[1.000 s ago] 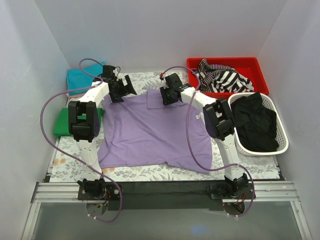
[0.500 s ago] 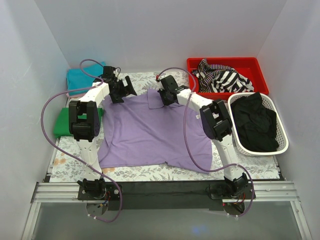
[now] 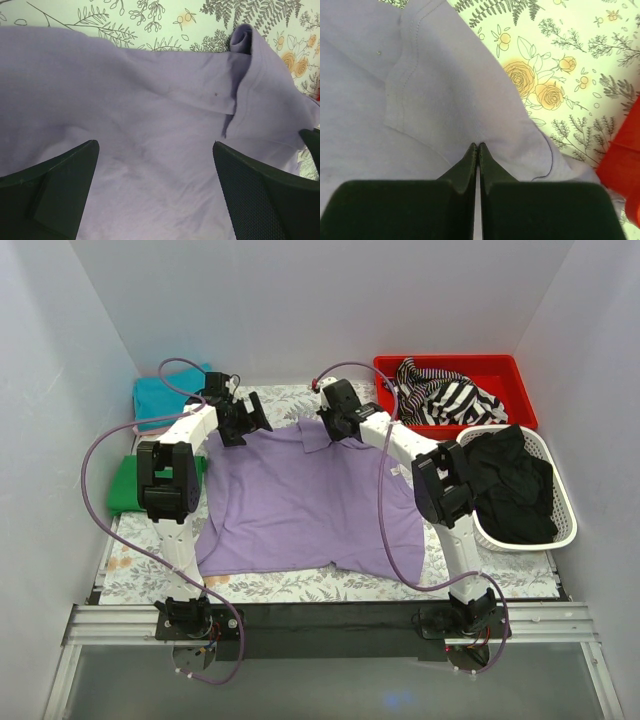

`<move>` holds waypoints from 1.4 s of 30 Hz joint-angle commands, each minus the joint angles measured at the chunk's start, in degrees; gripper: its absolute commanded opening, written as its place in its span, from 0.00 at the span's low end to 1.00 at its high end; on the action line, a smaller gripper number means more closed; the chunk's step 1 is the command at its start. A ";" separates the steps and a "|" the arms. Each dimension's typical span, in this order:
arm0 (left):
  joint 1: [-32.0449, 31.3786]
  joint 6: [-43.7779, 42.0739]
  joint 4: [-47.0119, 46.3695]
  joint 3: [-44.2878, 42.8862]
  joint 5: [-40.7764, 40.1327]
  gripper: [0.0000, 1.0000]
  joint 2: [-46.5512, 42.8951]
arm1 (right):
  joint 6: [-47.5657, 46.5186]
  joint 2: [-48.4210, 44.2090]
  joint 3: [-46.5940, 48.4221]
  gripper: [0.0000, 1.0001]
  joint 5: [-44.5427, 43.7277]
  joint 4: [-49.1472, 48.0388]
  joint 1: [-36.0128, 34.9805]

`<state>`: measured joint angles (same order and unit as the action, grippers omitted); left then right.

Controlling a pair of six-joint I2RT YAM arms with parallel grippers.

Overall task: Fold and stack the t-shirts
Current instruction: Flatten the tshirt out, then fold the tshirt

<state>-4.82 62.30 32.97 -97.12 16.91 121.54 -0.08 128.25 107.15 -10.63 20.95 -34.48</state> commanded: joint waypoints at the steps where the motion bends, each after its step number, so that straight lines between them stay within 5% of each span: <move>1: 0.77 -1.48 0.34 -0.88 -1.52 0.97 -0.69 | -2.12 -3.61 2.18 0.01 -1.58 0.06 0.38; 15: 1.83 -1.92 0.34 -0.09 -1.00 0.96 -0.25 | -1.24 -4.14 4.29 0.01 2.28 3.48 3.01; 17: 1.83 -2.10 0.34 0.18 -1.00 0.96 -0.16 | -1.50 -3.88 5.43 0.34 4.20 3.83 3.19; 20: 1.83 -2.19 0.34 0.53 -1.52 0.96 0.02 | -1.59 -4.23 5.61 0.45 5.69 3.83 3.28; 28: 1.92 -2.01 0.43 0.27 -2.32 0.96 0.81 | -1.06 -1.17 8.68 0.49 18.19 4.19 1.09; 42: 1.92 -1.57 0.25 0.00 -1.88 0.96 0.90 | -2.73 9.56 13.08 0.48 4.93 4.28 -5.16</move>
<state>-3.11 60.90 33.10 -96.92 15.29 123.50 -1.80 136.55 118.80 -0.08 25.36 -39.55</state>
